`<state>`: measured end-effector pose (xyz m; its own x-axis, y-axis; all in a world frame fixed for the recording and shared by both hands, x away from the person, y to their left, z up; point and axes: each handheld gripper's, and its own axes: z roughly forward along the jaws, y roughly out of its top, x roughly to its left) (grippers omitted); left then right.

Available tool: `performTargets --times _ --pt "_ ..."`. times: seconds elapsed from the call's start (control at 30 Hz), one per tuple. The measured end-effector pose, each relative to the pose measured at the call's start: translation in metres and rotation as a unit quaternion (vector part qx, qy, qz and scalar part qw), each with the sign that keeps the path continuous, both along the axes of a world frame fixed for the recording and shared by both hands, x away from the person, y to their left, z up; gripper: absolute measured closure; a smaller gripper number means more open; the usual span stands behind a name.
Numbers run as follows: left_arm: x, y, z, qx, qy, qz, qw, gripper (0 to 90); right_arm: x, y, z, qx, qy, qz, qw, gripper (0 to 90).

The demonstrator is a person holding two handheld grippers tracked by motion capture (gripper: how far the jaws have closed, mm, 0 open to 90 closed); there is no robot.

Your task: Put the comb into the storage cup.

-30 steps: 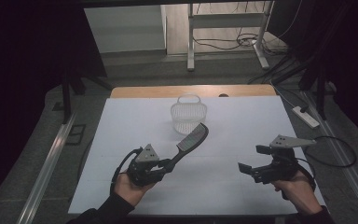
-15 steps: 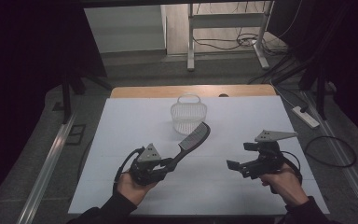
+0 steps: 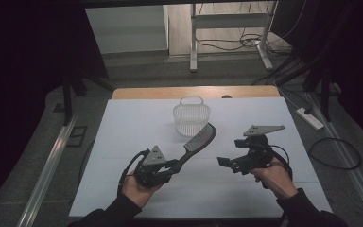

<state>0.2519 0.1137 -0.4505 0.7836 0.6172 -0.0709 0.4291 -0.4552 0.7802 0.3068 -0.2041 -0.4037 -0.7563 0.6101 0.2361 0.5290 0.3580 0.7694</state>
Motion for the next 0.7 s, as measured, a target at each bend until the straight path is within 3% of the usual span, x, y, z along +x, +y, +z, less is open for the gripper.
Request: performTargets --times 0.53,0.7 --pt "-0.001 -0.004 0.001 -0.005 -0.013 -0.003 0.9999 72.7 0.021 0.025 0.003 0.022 0.032 0.01 0.9992 0.0" --pt "-0.001 -0.005 0.001 -0.005 -0.017 -0.004 0.9998 72.6 0.028 0.034 0.005 0.016 0.043 0.009 0.9989 0.0"
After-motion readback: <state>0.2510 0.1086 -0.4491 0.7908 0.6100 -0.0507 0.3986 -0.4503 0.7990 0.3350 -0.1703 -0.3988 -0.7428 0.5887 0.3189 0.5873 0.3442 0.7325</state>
